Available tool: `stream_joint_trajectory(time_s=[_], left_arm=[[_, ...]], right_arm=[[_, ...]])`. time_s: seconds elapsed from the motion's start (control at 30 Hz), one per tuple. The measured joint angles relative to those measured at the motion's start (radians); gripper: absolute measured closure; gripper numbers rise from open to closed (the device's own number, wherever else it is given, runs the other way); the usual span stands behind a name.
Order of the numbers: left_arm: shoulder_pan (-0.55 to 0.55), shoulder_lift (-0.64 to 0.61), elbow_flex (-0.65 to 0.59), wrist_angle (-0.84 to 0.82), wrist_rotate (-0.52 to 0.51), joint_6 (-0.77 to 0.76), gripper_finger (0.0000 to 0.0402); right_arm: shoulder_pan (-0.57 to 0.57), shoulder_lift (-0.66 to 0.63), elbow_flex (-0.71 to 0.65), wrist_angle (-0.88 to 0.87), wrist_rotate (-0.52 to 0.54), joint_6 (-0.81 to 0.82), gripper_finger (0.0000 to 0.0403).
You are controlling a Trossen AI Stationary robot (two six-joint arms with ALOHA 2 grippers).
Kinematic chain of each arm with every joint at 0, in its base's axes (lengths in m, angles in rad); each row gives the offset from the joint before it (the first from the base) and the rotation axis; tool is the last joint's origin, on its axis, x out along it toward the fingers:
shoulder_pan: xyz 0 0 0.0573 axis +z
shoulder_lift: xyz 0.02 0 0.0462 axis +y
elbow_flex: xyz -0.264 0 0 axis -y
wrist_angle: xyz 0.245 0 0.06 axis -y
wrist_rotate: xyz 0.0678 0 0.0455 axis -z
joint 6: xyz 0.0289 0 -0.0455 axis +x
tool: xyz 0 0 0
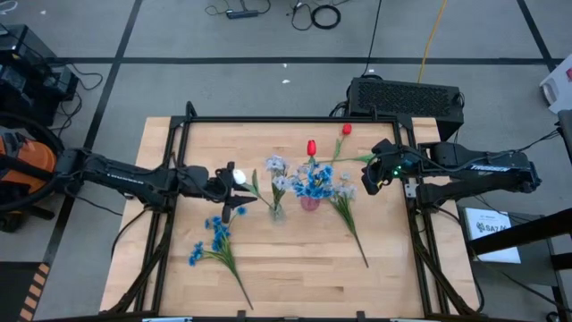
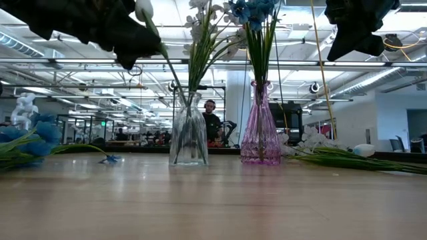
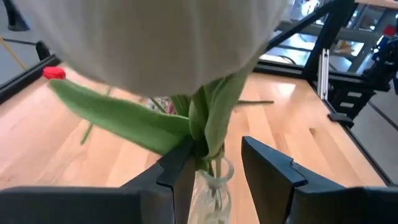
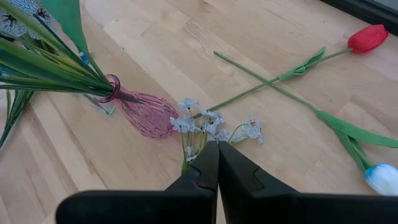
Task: Sort flowers into vase by color
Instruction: Put the bottom white flower into the transparent vase, then put the red flower into the pink vase
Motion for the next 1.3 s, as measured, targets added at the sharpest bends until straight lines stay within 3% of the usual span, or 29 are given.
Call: stream_joint_trajectory(time_s=[0.37, 0.57, 0.77, 0.87, 1.07, 1.3], left_arm=[[0.0, -0.062, 0.0, -0.038, 0.026, 0.063, 0.0265], [0.0, -0.178, 0.0, -0.241, 0.017, 0.059, 0.0265], [0.0, -0.261, 0.0, -0.393, -0.03, -0.021, 0.0265], [0.0, -0.28, 0.0, -0.44, -0.066, -0.033, 0.0265], [0.0, -0.29, 0.0, -0.539, -0.169, -0.178, 0.0265], [0.0, -0.29, 0.0, -0.697, -0.243, -0.399, 0.0265]], right_arm=[[0.0, 0.0, 0.0, -0.001, 0.0, -0.002, 0.0403], [0.0, 0.0, 0.0, -0.024, 0.005, -0.003, 0.0403], [0.0, 0.0, 0.0, -0.031, 0.077, 0.009, 0.0403], [-0.004, 0.004, 0.0, -0.037, 0.109, 0.122, 0.0403], [-0.087, 0.06, -0.005, -0.082, 0.045, 0.254, 0.0403], [-0.276, 0.137, -0.066, -0.068, -0.097, 0.261, 0.0403]])
